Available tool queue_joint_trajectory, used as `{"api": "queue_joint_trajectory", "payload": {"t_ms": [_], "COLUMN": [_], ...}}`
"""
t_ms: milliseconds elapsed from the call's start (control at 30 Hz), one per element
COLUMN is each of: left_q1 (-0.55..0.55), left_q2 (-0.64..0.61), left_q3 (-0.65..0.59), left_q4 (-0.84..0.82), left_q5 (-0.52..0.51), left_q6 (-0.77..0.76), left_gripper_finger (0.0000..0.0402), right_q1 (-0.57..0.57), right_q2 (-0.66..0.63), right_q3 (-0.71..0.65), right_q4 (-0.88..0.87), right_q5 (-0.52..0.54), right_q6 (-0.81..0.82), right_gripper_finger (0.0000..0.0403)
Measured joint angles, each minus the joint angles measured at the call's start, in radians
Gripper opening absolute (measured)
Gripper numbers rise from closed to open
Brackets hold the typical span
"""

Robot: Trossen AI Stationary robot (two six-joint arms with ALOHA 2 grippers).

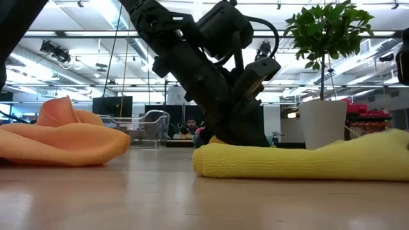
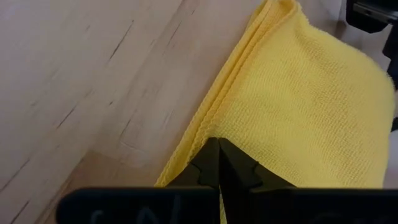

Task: Fold microfiber towels
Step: Fold the yellow towel

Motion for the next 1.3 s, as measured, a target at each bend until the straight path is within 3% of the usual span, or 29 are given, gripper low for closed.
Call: {"api": "queue_joint_trajectory", "payload": {"t_ms": [300,467,600,867,1033,1133,1233,1300], "left_q1": [0.000,0.005,0.006,0.006,0.019,0.029,0.034,0.036], "left_q2": [0.001,0.001,0.001,0.001,0.005,-0.007,-0.046,-0.083], "left_q3": [0.001,0.001,0.000,0.000,-0.003,-0.005,-0.006,-0.005], "left_q4": [-0.017,-0.020,-0.019,-0.016,0.026,0.023,0.018,0.029], "left_q5": [-0.003,-0.003,-0.001,0.001,0.069,0.088,0.091,0.092], "left_q6": [0.017,0.019,0.019,0.020,0.018,0.013,0.028,0.051], "left_gripper_finger": [0.0024,0.0006,0.0018,0.0043,0.0031,0.0023,0.0016,0.0011], "right_q1": [0.019,0.019,0.019,-0.002,-0.023,-0.023,-0.023,-0.042], "right_q2": [-0.001,-0.001,-0.003,-0.071,-0.196,-0.294,-0.388,-0.432], "right_q3": [0.000,0.010,0.014,0.015,0.015,0.015,0.016,0.016], "right_q4": [0.000,-0.005,-0.011,-0.133,-0.310,-0.402,-0.464,-0.501], "right_q5": [-0.032,-0.078,-0.086,-0.104,-0.216,-0.222,-0.138,-0.092], "right_q6": [0.017,0.029,0.023,0.012,0.019,-0.007,-0.017,-0.023], "right_gripper_finger": [0.0013,0.0008,0.0010,0.0087,0.0158,0.0189,0.0195,0.0173]}}
